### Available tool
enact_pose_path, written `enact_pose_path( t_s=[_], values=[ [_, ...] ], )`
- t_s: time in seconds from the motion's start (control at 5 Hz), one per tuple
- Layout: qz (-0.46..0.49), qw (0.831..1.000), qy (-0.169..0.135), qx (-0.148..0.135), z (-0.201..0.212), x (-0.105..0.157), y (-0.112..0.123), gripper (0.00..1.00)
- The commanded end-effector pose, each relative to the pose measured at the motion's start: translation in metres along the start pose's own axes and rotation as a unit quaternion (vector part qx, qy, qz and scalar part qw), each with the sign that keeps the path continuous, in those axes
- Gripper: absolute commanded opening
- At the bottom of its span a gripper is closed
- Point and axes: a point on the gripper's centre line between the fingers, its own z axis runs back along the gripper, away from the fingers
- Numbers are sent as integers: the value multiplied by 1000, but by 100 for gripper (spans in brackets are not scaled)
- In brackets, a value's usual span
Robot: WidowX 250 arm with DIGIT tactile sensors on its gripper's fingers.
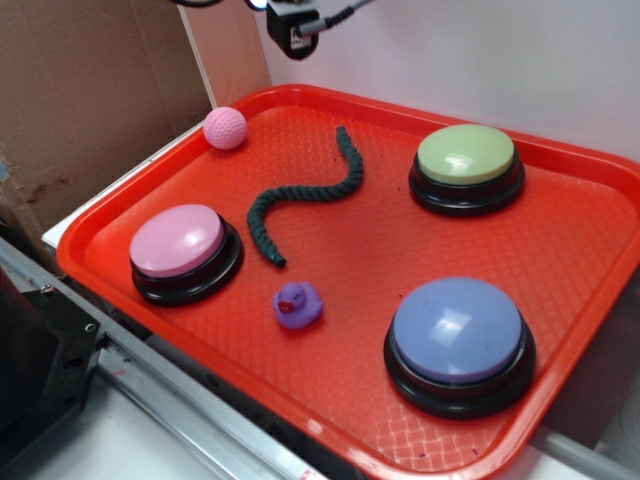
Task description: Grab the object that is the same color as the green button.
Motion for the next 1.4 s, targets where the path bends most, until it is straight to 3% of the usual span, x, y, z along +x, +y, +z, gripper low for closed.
enact_pose_path(
  t_s=[0.0, 0.2, 0.6, 1.2],
  values=[
    [-26, 999, -2, -24, -22, 6, -29, 100],
    [-26, 999, 3, -44, -28, 0, -41, 100],
    [-29, 998, 25, -44, -40, -4, -58, 100],
    [-48, 997, 53, 3, -74, -19, -73, 100]
  ],
)
